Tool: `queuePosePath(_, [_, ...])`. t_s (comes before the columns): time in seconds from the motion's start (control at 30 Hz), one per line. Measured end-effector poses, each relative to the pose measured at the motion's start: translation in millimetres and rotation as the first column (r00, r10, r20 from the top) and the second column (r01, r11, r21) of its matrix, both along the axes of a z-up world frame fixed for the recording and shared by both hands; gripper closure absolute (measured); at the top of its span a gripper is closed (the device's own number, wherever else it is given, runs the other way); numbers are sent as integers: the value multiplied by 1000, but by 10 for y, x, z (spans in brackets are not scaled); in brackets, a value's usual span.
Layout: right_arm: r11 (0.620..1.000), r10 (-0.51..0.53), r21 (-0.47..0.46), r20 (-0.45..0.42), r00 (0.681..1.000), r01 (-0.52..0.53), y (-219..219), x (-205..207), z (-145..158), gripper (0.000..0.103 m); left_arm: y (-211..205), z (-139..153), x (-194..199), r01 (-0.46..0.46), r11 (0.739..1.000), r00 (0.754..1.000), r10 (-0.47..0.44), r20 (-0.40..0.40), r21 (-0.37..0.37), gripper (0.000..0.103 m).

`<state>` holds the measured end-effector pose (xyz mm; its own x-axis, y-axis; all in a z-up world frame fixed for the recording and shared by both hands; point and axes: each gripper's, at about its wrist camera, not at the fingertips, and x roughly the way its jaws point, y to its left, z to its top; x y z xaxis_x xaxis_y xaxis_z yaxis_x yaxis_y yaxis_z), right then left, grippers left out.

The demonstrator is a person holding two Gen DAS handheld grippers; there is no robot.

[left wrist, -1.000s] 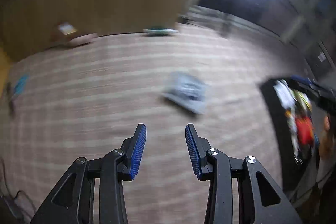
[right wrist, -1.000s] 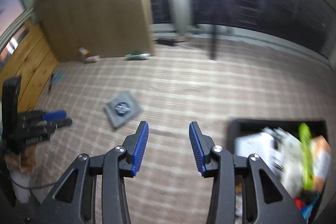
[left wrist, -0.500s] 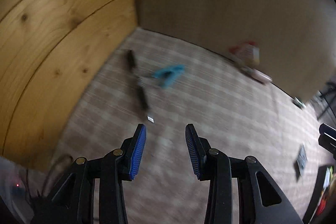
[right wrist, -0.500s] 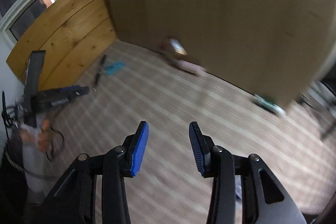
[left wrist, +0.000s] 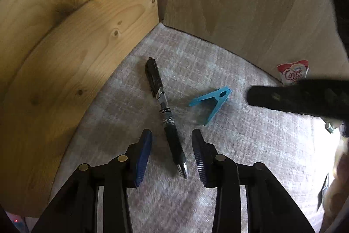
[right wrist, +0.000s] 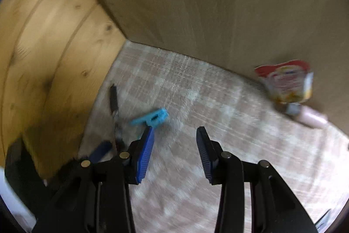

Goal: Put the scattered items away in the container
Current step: 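Grasp the black pen with the left gripper while the right grasps a clothespin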

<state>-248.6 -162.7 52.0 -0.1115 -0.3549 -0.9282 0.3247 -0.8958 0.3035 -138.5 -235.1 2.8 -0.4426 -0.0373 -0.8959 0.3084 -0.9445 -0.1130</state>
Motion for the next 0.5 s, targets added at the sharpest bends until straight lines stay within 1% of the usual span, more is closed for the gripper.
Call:
queuePosePath(0.1, [999, -38, 17, 38, 999, 37, -98, -53, -145, 63, -10, -23, -10, 10, 1000, 1000, -10, -8, -23, 68])
queuePosePath(0.17, [998, -58, 23, 42, 997, 57, -129, -56, -184, 63, -27, -33, 0, 12, 1000, 1000, -13, -13, -28, 69])
queuePosePath(0.2, [997, -71, 19, 34, 997, 71, -138, -55, -162, 63, -38, -38, 10, 11, 999, 1000, -12, -15, -33, 72])
queuePosePath(0.23, [997, -76, 4, 45, 996, 76, -149, -57, -159, 63, -51, -44, 24, 9, 999, 1000, -9, -17, -37, 76])
queuePosePath(0.33, [996, -88, -6, 64, 994, 89, -190, -48, -168, 63, -96, -56, 74, 3, 1000, 1000, -4, -24, -26, 79])
queuePosePath(0.43, [998, -62, 23, 49, 997, 61, -283, -8, -193, 63, -115, -72, 106, 4, 999, 1000, -5, -30, -33, 81])
queuePosePath(0.47, [997, -59, 44, 21, 998, 58, -317, 16, -189, 63, -129, -77, 118, -1, 1000, 999, 0, -32, -28, 82])
queuePosePath(0.5, [997, -56, 59, 12, 998, 55, -341, 26, -189, 62, -145, -80, 130, -8, 1000, 999, 7, -34, -21, 84])
